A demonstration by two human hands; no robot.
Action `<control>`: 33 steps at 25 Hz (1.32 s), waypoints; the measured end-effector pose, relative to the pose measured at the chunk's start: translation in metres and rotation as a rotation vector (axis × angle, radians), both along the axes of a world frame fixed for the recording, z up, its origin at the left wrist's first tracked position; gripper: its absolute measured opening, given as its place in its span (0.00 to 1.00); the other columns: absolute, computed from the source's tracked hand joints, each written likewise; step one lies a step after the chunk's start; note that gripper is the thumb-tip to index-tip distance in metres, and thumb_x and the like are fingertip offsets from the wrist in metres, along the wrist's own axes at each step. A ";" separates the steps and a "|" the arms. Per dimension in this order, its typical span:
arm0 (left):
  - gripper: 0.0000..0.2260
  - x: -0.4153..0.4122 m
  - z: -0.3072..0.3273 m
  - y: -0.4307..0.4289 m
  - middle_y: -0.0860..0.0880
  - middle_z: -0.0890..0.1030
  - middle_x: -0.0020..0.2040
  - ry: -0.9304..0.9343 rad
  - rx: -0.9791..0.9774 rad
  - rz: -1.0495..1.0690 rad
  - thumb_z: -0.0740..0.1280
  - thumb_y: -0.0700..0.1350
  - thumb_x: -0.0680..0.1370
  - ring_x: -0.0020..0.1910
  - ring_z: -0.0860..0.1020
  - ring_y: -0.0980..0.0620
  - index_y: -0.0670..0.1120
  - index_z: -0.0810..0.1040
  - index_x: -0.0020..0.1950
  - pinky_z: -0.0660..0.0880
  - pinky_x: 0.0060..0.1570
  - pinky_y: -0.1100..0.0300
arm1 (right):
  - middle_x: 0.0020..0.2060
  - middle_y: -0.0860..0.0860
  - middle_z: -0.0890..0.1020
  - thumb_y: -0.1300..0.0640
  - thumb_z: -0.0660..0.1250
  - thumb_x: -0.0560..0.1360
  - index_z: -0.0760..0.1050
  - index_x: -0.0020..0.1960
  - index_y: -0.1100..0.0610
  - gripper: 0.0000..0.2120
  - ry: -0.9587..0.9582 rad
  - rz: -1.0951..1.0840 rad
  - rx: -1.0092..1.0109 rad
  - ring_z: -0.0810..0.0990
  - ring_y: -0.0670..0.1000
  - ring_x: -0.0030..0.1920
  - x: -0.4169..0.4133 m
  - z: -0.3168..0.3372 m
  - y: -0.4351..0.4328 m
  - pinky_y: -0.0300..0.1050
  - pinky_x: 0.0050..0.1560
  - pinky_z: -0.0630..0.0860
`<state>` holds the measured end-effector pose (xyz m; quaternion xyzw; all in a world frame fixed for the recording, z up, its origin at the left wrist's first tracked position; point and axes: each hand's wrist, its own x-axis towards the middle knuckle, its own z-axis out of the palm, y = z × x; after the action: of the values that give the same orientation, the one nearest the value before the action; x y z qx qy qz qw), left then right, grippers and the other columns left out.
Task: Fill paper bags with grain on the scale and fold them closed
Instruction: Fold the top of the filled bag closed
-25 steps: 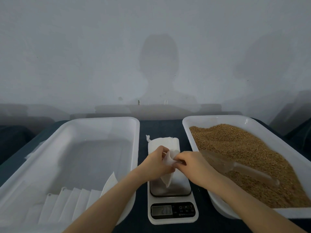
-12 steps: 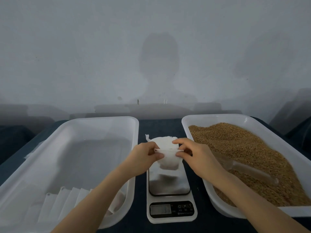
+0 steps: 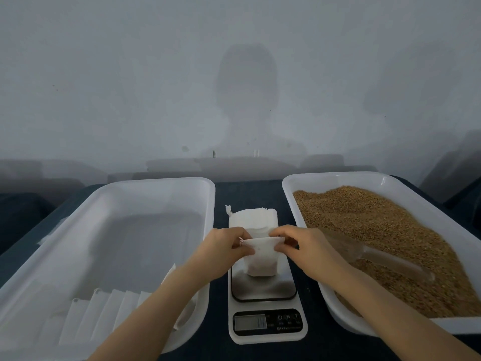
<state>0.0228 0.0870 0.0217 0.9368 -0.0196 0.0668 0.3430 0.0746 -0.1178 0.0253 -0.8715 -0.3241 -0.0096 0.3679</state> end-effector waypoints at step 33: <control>0.03 0.000 -0.003 0.002 0.57 0.78 0.33 -0.003 -0.095 0.057 0.71 0.48 0.75 0.29 0.79 0.59 0.50 0.82 0.45 0.73 0.34 0.74 | 0.42 0.43 0.83 0.54 0.68 0.75 0.81 0.53 0.53 0.08 -0.039 -0.082 0.056 0.79 0.37 0.43 0.000 -0.005 -0.001 0.28 0.46 0.73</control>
<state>0.0227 0.0893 0.0189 0.9196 0.0098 0.0786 0.3848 0.0745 -0.1191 0.0206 -0.8730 -0.2947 -0.0509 0.3852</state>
